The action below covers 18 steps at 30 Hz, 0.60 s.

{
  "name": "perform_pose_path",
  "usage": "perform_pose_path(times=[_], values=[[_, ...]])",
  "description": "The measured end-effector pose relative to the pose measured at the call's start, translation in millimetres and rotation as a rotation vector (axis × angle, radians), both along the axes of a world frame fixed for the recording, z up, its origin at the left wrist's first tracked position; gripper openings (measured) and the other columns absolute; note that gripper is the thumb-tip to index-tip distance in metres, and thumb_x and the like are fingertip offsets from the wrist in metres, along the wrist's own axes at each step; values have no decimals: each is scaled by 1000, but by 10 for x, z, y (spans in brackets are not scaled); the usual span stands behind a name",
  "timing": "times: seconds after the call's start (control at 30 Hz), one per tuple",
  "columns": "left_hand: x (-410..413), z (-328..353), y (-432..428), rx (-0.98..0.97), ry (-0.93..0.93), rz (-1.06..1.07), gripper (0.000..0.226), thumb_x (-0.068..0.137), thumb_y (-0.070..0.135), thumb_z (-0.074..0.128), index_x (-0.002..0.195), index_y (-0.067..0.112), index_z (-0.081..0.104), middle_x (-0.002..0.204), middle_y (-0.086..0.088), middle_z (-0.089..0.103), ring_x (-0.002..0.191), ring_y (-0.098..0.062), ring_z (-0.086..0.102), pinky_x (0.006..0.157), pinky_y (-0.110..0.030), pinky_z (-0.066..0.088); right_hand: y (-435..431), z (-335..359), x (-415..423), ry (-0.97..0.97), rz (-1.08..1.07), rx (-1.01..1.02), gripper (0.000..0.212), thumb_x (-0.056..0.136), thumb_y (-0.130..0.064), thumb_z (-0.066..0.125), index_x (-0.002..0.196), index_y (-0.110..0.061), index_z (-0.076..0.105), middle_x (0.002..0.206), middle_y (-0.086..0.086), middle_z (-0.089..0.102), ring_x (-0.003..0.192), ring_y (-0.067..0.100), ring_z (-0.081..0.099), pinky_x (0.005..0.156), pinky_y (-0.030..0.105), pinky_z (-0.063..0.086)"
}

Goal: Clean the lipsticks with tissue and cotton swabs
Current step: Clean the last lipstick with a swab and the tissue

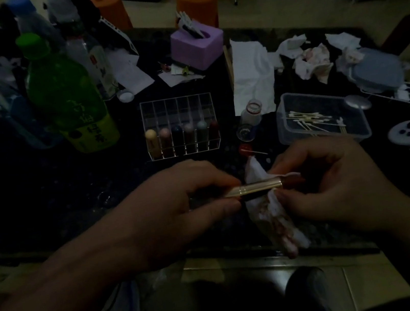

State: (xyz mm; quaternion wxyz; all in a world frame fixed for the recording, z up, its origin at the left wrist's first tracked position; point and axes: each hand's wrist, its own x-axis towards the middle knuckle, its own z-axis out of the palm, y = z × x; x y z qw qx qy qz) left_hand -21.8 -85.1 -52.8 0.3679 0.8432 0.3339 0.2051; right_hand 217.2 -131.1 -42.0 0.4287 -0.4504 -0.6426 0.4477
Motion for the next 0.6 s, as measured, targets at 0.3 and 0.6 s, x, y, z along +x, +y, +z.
perform_pose_path(times=[0.3, 0.6], values=[[41, -27, -11, 231, -4, 109, 30, 74, 53, 67, 96, 34, 70, 87, 17, 62, 85, -6, 57, 70, -26, 49, -5, -21, -14, 37, 3, -24, 13, 68, -14, 76, 82, -15, 73, 77, 10, 73, 66, 20, 70, 62, 25, 55], [96, -88, -53, 198, 95, 66, 27, 78, 54, 61, 90, 34, 74, 86, 17, 67, 86, -8, 57, 74, -37, 50, -17, -53, -28, 57, -1, -48, 15, 67, -15, 76, 79, -9, 71, 74, 18, 70, 63, 20, 68, 58, 25, 54]])
